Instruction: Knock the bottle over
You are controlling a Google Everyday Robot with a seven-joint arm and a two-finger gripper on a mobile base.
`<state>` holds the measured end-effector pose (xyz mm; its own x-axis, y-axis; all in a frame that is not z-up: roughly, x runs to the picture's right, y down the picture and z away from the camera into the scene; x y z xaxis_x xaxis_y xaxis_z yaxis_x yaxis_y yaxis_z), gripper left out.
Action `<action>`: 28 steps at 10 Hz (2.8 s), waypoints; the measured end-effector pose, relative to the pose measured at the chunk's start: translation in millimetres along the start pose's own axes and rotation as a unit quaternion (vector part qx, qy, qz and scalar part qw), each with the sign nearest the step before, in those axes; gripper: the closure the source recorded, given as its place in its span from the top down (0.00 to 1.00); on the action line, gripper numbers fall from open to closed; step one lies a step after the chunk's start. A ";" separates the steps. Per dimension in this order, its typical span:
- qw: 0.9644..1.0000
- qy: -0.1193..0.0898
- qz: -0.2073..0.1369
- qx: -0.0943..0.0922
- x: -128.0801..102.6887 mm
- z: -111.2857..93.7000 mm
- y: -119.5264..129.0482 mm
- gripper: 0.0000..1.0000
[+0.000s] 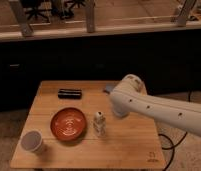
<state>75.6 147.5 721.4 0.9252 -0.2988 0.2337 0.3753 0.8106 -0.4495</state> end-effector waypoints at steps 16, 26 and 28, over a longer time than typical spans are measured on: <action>0.997 0.000 -0.080 0.025 -49.5 16.7 -32.5 0.00; 0.993 0.008 -0.106 0.053 -69.2 17.5 -53.0 0.00; 0.992 0.009 -0.112 0.058 -72.8 17.5 -57.3 0.00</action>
<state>-14.2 131.5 745.2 0.8211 -0.4856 0.2999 0.5630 0.7756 -0.2856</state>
